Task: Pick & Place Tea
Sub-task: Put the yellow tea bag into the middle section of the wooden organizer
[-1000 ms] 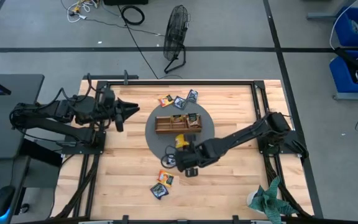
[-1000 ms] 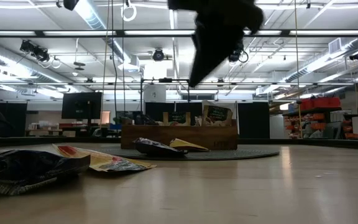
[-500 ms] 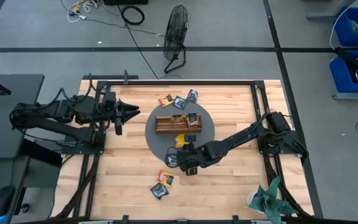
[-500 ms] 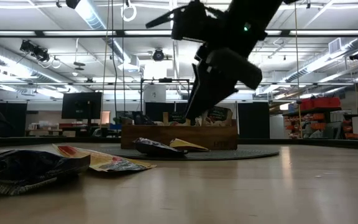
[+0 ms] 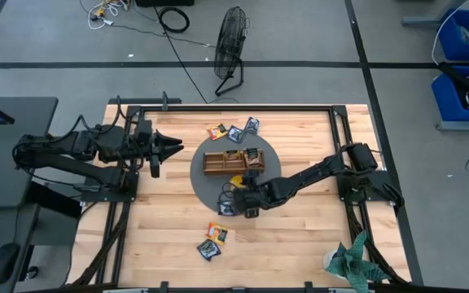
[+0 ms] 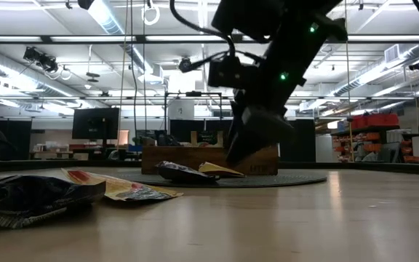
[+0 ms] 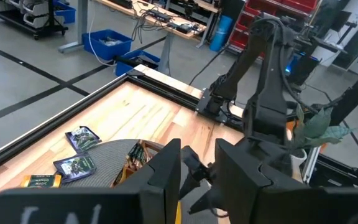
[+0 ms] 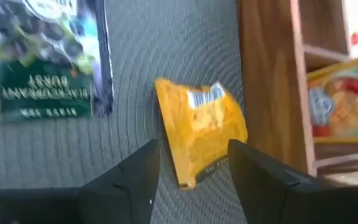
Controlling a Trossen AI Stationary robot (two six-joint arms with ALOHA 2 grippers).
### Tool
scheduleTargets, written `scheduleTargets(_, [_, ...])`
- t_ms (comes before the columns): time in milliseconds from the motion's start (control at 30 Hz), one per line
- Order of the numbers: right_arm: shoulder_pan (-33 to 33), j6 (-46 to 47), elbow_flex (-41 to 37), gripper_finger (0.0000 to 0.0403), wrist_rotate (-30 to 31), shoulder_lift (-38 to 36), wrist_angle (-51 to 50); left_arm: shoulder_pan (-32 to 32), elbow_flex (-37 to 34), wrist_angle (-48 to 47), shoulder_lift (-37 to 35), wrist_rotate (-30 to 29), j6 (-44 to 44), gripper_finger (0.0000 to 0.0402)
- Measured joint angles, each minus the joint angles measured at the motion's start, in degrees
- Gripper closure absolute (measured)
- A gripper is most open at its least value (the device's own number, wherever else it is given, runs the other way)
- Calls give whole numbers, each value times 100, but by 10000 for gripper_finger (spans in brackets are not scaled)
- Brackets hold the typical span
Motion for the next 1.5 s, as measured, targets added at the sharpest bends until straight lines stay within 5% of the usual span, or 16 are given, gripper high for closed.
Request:
scheduleTargets(933, [-487,-266,-67,218,-864,162,350,-2,4,-192,-2,4,10,298])
scheduleTargets(1200, [-524,-315,-65,276,-914,162,346,-2,4,-192,-2,4,39,298])
scheduleTargets(1500, [-449,-287,40,394,-898,160,41,2,4,-192,-2,4,116,298])
